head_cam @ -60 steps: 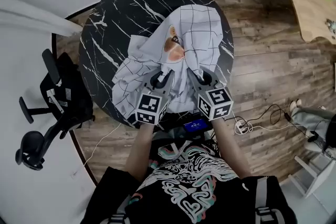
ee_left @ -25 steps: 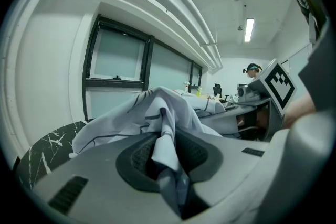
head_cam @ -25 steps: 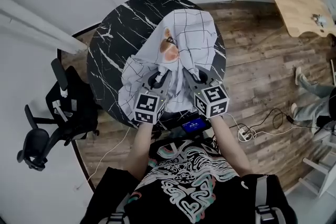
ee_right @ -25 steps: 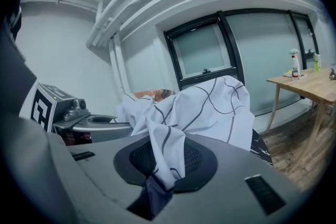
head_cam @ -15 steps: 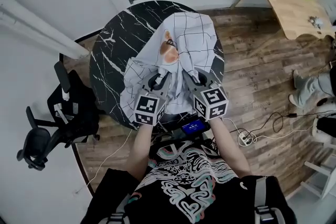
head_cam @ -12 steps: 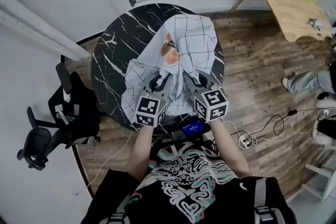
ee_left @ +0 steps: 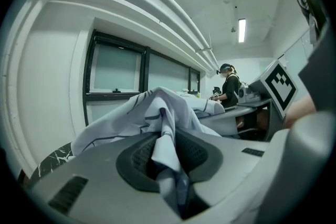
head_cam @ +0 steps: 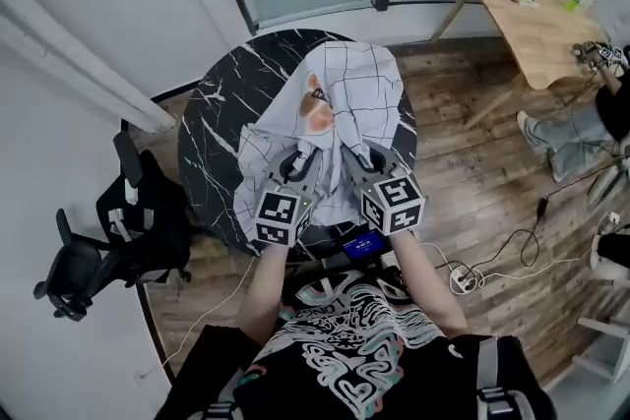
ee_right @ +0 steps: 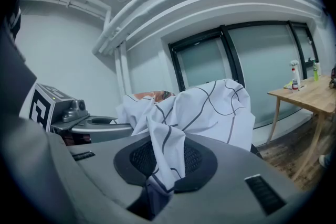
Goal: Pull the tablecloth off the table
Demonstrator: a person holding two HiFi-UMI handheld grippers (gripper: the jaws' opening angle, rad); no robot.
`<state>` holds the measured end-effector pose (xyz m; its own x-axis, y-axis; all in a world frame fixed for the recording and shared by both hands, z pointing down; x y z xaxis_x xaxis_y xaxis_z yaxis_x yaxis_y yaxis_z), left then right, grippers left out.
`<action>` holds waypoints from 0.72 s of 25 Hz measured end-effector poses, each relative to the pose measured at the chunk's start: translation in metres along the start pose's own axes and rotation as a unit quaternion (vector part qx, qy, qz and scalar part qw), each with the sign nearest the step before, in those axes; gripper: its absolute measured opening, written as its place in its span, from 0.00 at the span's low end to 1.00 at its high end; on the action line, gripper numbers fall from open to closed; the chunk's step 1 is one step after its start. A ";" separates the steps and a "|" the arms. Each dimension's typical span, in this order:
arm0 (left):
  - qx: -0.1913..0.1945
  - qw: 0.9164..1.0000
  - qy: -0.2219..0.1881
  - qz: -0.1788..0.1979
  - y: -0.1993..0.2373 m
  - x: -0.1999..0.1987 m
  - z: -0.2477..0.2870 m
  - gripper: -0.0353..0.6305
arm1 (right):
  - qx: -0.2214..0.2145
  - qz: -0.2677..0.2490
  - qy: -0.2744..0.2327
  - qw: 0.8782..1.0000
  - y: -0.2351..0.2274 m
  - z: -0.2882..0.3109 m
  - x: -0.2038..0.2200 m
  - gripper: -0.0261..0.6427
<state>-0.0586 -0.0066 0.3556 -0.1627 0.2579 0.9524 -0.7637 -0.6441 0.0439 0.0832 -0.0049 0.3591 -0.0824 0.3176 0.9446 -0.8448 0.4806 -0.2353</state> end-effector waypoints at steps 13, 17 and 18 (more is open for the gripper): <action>-0.008 0.999 -0.045 0.022 0.002 -0.036 -0.020 0.17 | -0.006 -0.019 -0.045 0.999 0.017 -0.007 -0.036 0.14; -0.013 0.997 -0.062 0.031 0.002 -0.049 -0.029 0.17 | -0.008 -0.025 -0.064 0.998 0.025 -0.011 -0.048 0.14; -0.014 0.997 -0.066 0.034 0.002 -0.051 -0.030 0.17 | -0.008 -0.026 -0.067 0.997 0.026 -0.013 -0.051 0.14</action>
<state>-0.0705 0.0009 0.2977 -0.1329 0.1166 0.9842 -0.7708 -0.6365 -0.0287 0.0716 0.0019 0.3021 -0.1089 0.1804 0.9776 -0.8414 0.5070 -0.1872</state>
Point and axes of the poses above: the fingertips, and each gripper's own axes: z forward along the fingers, y to its left, x out of its underside, the point moved 7 cm from there along -z, backward along the fingers
